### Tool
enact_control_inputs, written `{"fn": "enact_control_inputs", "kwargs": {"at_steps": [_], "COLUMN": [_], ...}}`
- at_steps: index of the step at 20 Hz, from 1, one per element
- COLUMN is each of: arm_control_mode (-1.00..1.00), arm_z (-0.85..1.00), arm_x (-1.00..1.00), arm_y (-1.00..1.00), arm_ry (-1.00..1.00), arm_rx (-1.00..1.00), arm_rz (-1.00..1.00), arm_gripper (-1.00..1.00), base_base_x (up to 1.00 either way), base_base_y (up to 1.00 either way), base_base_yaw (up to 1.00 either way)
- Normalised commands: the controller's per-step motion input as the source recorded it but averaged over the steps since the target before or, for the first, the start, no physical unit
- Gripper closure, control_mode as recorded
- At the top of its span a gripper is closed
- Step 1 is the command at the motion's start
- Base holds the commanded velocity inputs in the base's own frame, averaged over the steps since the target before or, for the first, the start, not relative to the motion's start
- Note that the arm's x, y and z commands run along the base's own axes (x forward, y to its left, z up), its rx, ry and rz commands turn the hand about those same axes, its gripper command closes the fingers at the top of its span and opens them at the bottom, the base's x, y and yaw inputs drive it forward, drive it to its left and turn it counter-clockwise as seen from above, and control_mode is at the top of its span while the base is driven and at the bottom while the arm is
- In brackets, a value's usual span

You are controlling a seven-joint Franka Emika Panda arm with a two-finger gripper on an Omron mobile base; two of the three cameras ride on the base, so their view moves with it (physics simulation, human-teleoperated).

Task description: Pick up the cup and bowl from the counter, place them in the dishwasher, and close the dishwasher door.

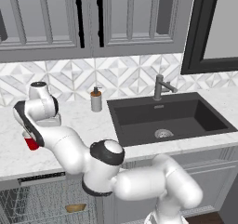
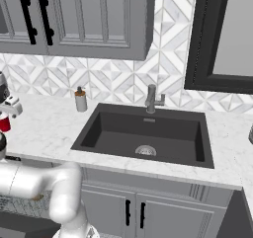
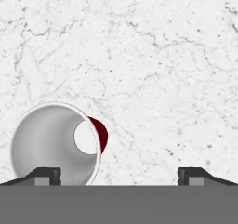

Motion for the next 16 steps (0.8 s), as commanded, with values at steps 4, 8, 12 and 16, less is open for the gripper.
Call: {"fn": "enact_control_inputs", "kwargs": {"at_steps": [4, 8, 12, 16], "arm_control_mode": [-1.00, -1.00, -1.00, -1.00], "arm_z": [0.00, 0.00, 0.00, 0.00], "arm_x": [0.19, 0.23, 0.11, -0.05], "arm_y": [0.23, 0.32, 0.01, 0.00], "arm_ry": [0.00, 0.01, 0.00, 0.00], "arm_rx": [0.00, -0.01, 0.00, 0.00], "arm_rz": [0.00, 0.00, 0.00, 0.00], "arm_gripper": [-1.00, -1.00, -1.00, -1.00], "base_base_x": [0.00, 0.00, 0.00, 0.00], "base_base_y": [0.00, 0.00, 0.00, 0.00], "base_base_yaw": [0.00, 0.00, 0.00, 0.00]}}
